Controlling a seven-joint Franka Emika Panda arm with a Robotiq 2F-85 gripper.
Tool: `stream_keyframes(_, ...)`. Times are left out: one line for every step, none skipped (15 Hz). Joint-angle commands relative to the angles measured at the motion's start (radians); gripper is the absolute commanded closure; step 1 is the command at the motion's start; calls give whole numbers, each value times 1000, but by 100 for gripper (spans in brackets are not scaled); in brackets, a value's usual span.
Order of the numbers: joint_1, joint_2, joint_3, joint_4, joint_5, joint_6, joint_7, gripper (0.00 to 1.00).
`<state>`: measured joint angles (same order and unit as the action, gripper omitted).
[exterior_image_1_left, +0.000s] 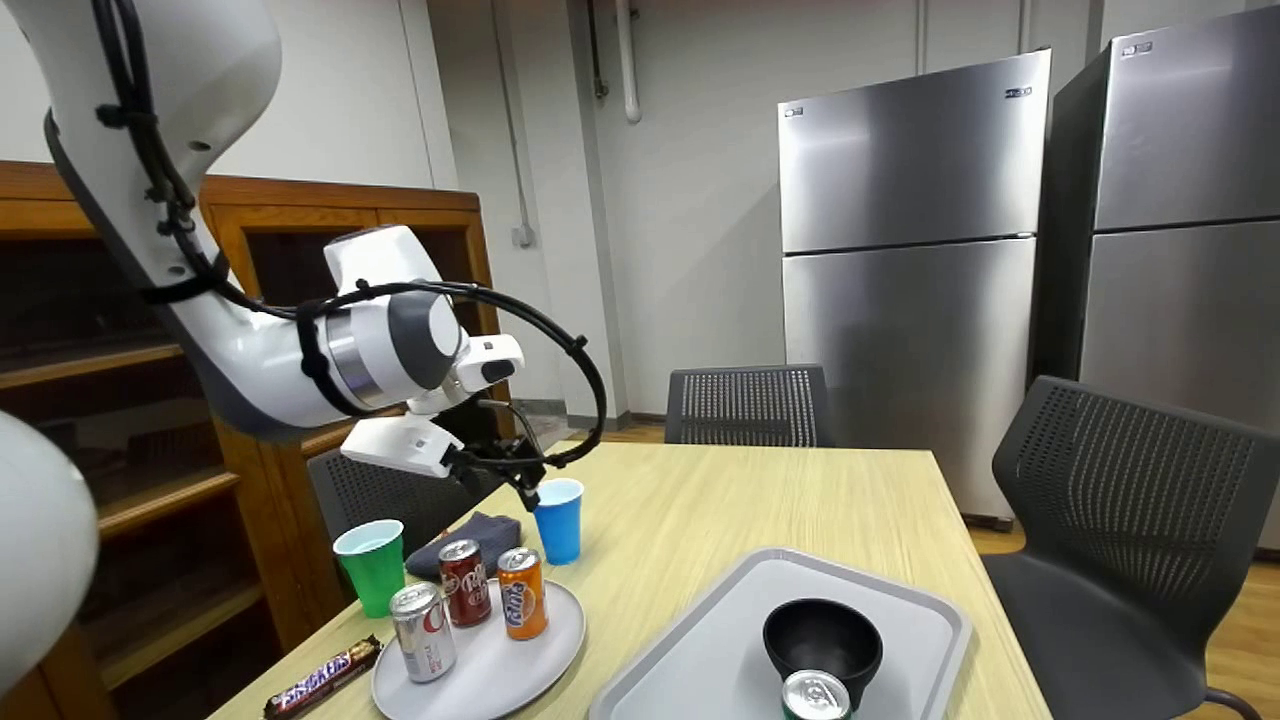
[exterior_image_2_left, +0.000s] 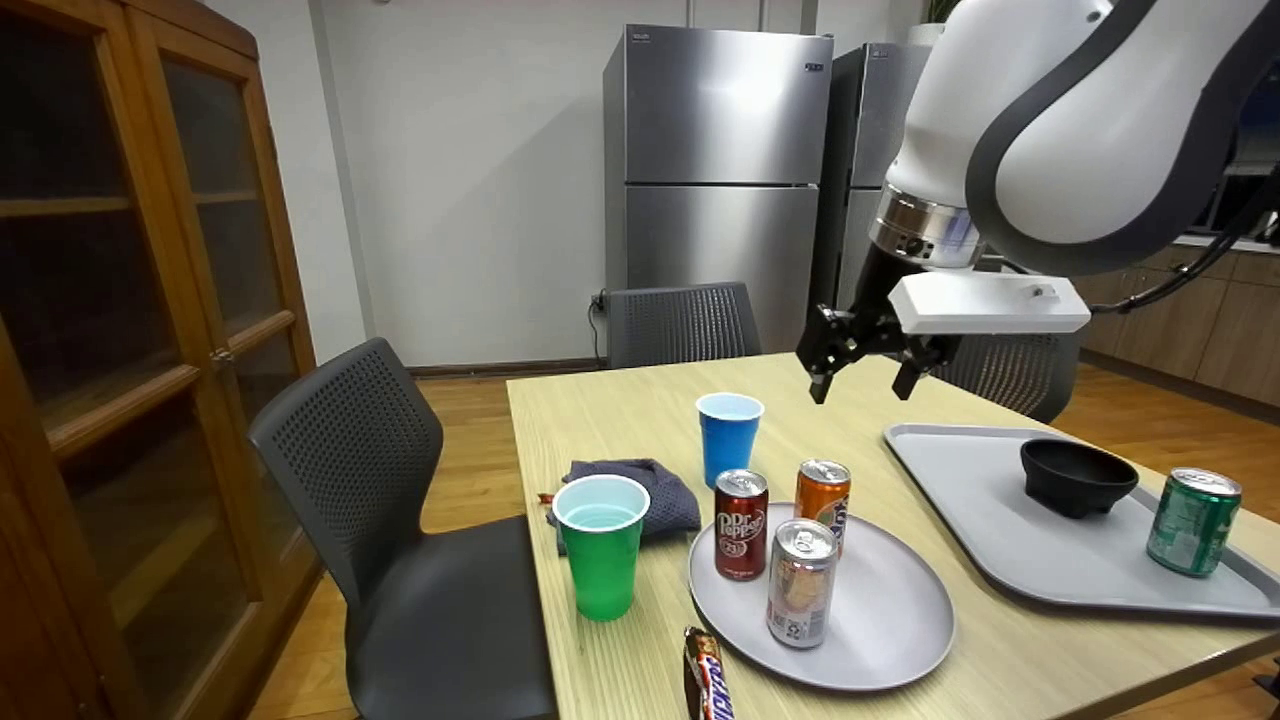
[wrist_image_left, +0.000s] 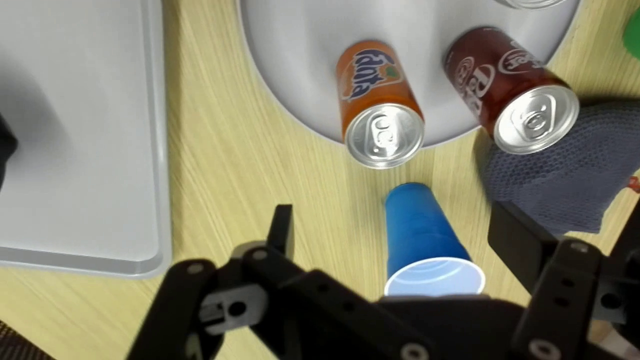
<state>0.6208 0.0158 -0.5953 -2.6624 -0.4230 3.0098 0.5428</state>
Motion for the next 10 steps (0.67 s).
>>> stream_keyframes(-38, -37, -52, 22, -89, -63, 5, 0)
stream_keyframes(-48, -34, -71, 29, -114, -66, 11, 0)
stream_keyframes(-55, -33, -86, 36, -133, -73, 16, 0)
stream_keyframes(-64, -33, -103, 43, -154, -79, 20, 0)
stream_keyframes(-73, -32, -120, 50, -172, -86, 26, 0)
stream_keyframes(-81, -32, -136, 57, -190, -93, 33, 0)
stream_keyframes(-89, -32, -152, 65, -207, -101, 43, 0)
stream_keyframes(-99, -28, -169, 75, -228, -109, 60, 0)
stream_keyframes(-105, -30, -183, 82, -239, -121, 68, 0)
stream_keyframes(-114, -28, -199, 88, -253, -128, 83, 0)
